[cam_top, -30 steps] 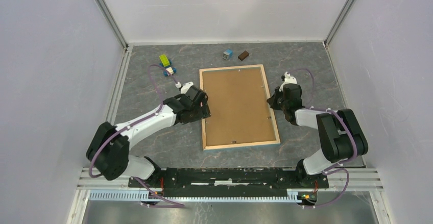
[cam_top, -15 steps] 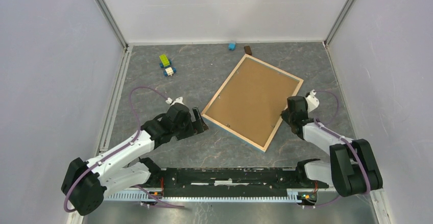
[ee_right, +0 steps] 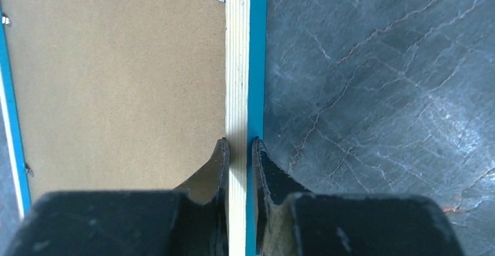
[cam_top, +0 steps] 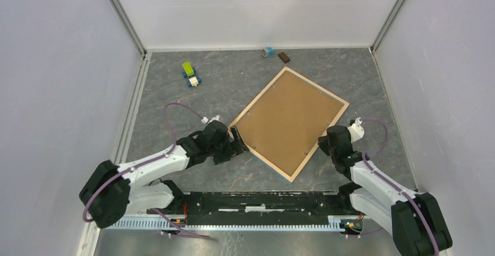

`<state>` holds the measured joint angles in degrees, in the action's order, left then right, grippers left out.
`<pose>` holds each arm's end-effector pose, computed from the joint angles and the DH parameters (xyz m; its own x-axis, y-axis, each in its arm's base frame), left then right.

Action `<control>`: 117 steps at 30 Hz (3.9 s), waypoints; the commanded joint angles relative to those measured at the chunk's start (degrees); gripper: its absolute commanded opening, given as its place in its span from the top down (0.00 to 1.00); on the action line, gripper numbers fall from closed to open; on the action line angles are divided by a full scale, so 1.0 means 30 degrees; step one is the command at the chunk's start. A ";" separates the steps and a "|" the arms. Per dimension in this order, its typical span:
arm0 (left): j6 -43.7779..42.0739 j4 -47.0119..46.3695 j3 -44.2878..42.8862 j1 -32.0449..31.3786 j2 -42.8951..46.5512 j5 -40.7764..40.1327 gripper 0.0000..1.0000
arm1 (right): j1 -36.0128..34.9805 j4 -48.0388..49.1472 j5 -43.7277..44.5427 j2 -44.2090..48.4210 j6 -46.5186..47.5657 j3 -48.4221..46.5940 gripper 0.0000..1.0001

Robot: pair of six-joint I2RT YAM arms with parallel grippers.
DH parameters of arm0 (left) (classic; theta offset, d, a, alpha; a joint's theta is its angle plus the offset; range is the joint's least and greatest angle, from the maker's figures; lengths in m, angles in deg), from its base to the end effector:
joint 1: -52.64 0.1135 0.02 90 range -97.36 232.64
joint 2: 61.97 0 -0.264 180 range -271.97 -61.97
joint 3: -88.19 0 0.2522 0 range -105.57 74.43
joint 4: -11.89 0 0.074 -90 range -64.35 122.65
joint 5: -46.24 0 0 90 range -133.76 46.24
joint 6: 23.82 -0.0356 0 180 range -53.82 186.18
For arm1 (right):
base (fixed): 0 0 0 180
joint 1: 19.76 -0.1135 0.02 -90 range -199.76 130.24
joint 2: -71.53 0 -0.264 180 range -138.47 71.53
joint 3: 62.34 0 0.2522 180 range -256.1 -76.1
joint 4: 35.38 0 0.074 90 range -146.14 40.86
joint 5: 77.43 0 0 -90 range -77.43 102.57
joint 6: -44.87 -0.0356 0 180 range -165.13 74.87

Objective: Put the photo into the frame

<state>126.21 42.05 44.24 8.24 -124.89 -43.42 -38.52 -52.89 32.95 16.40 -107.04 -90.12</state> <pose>0.1499 -0.1471 0.1837 -0.8784 -0.3523 -0.3230 -0.1171 0.8139 -0.5691 0.1642 0.0427 0.1385 -0.3742 0.7463 -0.5505 0.5573 0.6554 0.5097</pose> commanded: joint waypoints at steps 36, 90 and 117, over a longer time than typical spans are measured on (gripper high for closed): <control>-0.0494 -0.6198 0.1682 -0.0287 -0.3948 -0.3533 0.00 | 0.1986 0.5240 -0.5065 -1.4938 1.7049 -1.6357 0.02; -0.4570 -0.2775 -0.7026 0.4602 -1.1095 -0.2050 0.00 | 0.4147 0.4899 -0.4413 -1.1778 1.3869 -0.5881 1.00; -0.4541 -0.5073 -0.0997 0.4422 -0.5965 -0.0055 0.00 | 0.6139 0.0455 -0.5207 -1.9812 1.6223 -1.8201 0.09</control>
<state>115.72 23.19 41.83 21.74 -141.74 -44.47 -21.21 -46.07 20.17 -38.05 -58.69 -139.23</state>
